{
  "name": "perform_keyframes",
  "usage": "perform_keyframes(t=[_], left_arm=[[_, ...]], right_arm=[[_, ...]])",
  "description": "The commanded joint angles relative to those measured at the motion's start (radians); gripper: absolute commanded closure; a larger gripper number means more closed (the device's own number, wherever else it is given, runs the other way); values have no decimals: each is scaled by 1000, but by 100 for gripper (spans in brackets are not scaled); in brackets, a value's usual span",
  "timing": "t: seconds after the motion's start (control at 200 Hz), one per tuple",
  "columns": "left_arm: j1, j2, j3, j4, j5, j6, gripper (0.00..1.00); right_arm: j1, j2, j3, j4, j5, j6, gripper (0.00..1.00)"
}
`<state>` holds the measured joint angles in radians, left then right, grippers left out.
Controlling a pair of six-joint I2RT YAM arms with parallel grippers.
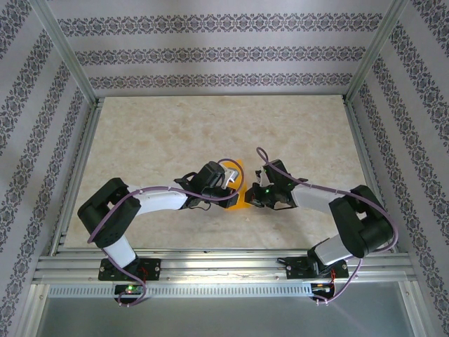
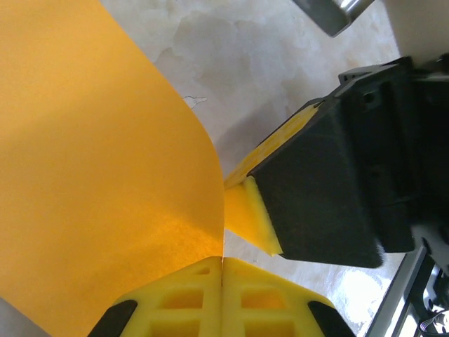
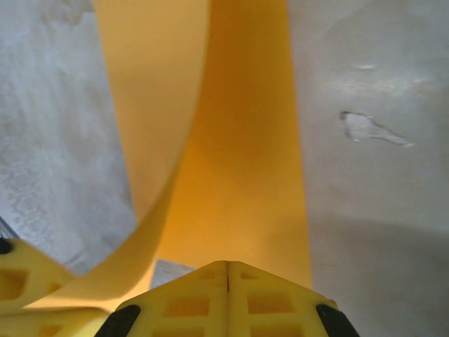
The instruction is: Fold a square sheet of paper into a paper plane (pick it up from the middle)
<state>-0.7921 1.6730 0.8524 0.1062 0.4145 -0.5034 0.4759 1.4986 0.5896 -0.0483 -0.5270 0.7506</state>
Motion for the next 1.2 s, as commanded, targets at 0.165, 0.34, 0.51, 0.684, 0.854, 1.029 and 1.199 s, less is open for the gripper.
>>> perform_keyframes(t=[0.165, 0.34, 0.51, 0.684, 0.854, 1.029, 1.199], left_arm=[[22, 22, 22, 16, 25, -7, 92], [26, 33, 22, 42, 26, -22, 86], [28, 39, 21, 60, 25, -30, 85], [31, 37, 14, 74, 25, -32, 84], [35, 37, 8, 89, 26, -32, 83], [36, 43, 8, 91, 30, -32, 84], [37, 45, 10, 92, 31, -30, 88]], right_arm=[[11, -15, -8, 72, -56, 12, 97], [12, -4, -1, 93, -109, 19, 96], [9, 0, -5, 87, -104, 19, 96], [8, 4, -8, 84, -105, 17, 96], [7, 5, -4, 84, -107, 20, 97], [6, 7, -5, 84, -111, 19, 96], [3, 11, -2, 76, -106, 15, 96]])
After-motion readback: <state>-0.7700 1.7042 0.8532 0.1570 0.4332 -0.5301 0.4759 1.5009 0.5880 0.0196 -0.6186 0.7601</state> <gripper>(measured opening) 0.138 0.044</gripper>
